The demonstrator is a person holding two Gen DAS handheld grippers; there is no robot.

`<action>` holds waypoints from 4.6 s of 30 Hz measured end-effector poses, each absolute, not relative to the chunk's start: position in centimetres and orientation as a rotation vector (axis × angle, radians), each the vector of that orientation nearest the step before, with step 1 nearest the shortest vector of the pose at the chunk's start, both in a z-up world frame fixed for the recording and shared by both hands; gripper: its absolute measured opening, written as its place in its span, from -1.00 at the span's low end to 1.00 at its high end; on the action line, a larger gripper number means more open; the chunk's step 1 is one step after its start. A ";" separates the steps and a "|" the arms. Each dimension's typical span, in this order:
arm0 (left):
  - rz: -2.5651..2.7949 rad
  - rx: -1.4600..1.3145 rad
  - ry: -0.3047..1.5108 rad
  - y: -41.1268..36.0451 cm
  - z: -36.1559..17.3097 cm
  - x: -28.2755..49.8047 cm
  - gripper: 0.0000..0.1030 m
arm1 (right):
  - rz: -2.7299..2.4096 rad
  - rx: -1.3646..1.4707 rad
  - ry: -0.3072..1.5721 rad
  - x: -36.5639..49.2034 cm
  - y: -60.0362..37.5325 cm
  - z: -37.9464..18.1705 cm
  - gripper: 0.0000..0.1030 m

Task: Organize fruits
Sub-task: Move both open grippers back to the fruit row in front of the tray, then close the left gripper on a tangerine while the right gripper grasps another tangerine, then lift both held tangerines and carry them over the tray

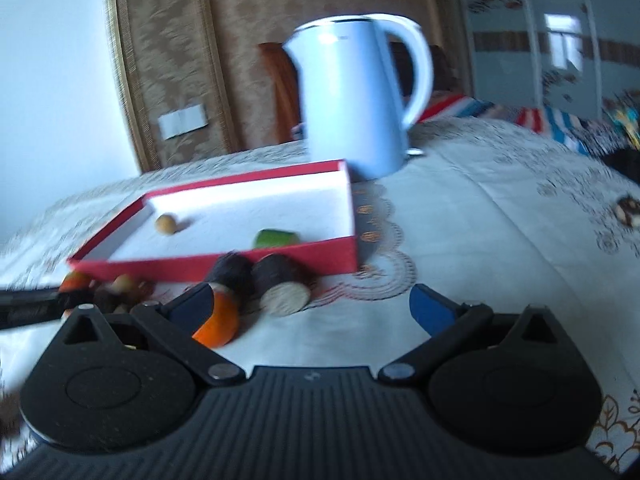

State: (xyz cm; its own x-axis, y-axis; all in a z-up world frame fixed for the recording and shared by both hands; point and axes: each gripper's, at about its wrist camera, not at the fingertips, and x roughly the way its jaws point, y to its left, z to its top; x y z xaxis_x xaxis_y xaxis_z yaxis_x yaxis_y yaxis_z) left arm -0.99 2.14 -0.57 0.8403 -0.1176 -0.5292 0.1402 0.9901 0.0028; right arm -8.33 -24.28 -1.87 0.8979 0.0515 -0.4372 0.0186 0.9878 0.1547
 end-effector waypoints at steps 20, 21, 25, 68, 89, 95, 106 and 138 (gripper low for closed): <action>-0.137 0.030 0.559 2.2 -0.6 -0.9 -0.16 | 0.132 0.058 0.556 -5.8 -18.9 -2.1 0.38; -0.137 0.030 0.558 2.2 -0.6 -1.0 -0.16 | 0.133 0.067 0.559 -5.6 -19.0 -2.1 0.32; -0.144 0.014 0.560 2.5 -0.6 -1.0 -0.16 | 0.146 0.090 0.580 -5.3 -19.3 -2.4 0.08; -0.136 0.029 0.541 2.5 -0.4 -1.4 -0.20 | 0.089 0.087 0.537 -6.8 -19.3 -2.1 -0.22; -0.102 0.045 0.534 2.2 -0.4 -1.4 -0.20 | 0.050 0.079 0.484 -7.6 -19.4 -1.8 -0.22; -0.103 0.041 0.536 2.2 -0.4 -1.4 -0.20 | 0.054 0.083 0.481 -7.6 -19.4 -1.9 -0.22; -0.101 0.006 0.509 2.6 0.8 -1.3 -0.20 | 0.055 0.097 0.456 -7.3 -19.7 -1.4 -0.22; -0.072 0.032 0.570 -0.9 1.6 6.4 -0.20 | 0.013 -0.025 0.399 -0.1 -18.5 1.9 -0.22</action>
